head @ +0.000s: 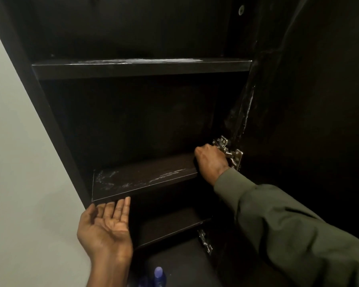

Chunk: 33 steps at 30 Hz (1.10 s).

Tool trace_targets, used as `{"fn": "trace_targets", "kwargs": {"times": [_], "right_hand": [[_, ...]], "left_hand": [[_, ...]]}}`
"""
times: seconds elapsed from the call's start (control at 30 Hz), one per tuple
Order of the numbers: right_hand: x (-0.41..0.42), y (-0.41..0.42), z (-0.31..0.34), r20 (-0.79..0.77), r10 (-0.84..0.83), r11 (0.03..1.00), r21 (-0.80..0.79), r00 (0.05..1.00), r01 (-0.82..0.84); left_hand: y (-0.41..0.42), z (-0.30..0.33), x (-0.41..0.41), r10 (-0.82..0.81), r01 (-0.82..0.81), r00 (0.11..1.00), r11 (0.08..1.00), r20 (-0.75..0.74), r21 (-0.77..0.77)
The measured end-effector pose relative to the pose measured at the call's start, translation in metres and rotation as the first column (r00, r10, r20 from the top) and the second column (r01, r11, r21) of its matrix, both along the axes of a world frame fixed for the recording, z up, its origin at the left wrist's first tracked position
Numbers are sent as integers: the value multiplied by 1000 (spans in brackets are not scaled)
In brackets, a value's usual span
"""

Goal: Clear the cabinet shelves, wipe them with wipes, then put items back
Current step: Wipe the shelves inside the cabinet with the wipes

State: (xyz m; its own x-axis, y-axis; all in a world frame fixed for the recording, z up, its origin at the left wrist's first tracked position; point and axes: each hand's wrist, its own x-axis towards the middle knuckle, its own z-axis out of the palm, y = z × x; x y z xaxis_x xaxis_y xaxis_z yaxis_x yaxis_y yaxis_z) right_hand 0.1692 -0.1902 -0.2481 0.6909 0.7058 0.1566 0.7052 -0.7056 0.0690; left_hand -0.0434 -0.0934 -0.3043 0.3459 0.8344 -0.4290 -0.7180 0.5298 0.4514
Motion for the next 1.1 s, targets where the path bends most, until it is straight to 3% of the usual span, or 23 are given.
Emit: {"fn": "trace_targets", "kwargs": {"times": [0.17, 0.33, 0.47, 0.57, 0.63, 0.73, 0.83, 0.93, 1.1], "right_hand": [[3, 11, 6, -145, -67, 980, 178, 987, 93], [-14, 6, -15, -91, -53, 955, 286, 994, 77], [-57, 25, -22, -64, 175, 916, 376, 982, -139], [-92, 45, -28, -200, 471, 810, 485, 859, -330], [-101, 47, -26, -256, 578, 730, 587, 775, -351], [-81, 25, -19, -120, 486, 674, 683, 866, -284], [-39, -9, -20, -12, 263, 755, 625, 965, -198], [-15, -30, -35, -30, 103, 896, 437, 994, -80], [-30, -23, -48, -23, 89, 882, 466, 996, -68]], "left_hand": [[0, 0, -1, 1, -1, 1000, 1000, 0, -4], [-1, -1, -1, -10, 10, 1000, 1000, 8, -1], [-1, -1, -2, -15, 15, 1000, 1000, 9, 16], [0, -2, -4, -38, 38, 999, 999, 13, 25], [1, -2, -5, -56, 55, 998, 998, 21, 27], [0, -1, -7, -66, 65, 998, 998, 19, 25], [-1, -2, -9, -61, 61, 998, 998, 19, 22], [1, -3, -9, -61, 61, 998, 998, 31, 19], [0, -3, -8, -66, 65, 997, 998, 30, 22]]}}
